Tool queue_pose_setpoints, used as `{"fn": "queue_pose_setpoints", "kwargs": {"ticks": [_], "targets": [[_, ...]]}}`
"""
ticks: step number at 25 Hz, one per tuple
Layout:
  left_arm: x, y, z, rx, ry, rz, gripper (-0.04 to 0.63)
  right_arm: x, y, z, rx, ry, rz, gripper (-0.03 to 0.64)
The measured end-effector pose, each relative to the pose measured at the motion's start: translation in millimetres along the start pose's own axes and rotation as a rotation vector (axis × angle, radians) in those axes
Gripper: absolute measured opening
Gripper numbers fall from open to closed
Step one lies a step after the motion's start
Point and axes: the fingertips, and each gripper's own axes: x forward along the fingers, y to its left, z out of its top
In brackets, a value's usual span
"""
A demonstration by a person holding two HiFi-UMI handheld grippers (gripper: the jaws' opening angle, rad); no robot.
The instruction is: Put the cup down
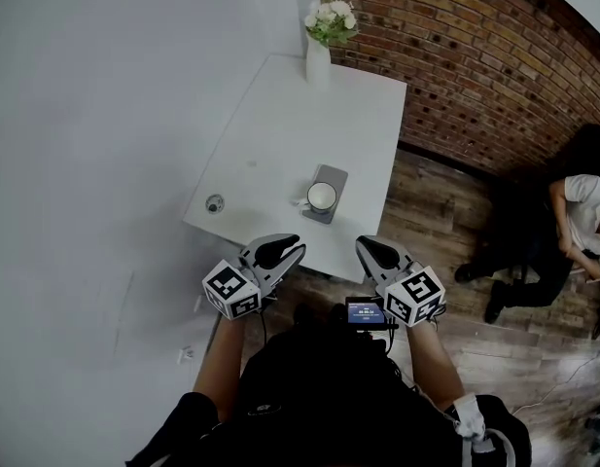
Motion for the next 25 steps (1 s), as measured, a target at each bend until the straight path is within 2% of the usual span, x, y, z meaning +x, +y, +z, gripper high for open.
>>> {"fn": "queue_pose_setpoints", "kwargs": {"ticks": [10, 25], "targets": [[9.9, -4.2, -0.1, 0.002, -0.011, -0.034, 0.074, 8.4, 3.8, -0.9, 0.004, -0.002, 0.023, 0.014], [11.5, -6.2, -0.8, -0.011, -0.025, -0.035, 0.071, 6.4, 0.7, -2.9, 0.014, -0.007, 0.019, 0.014]]}}
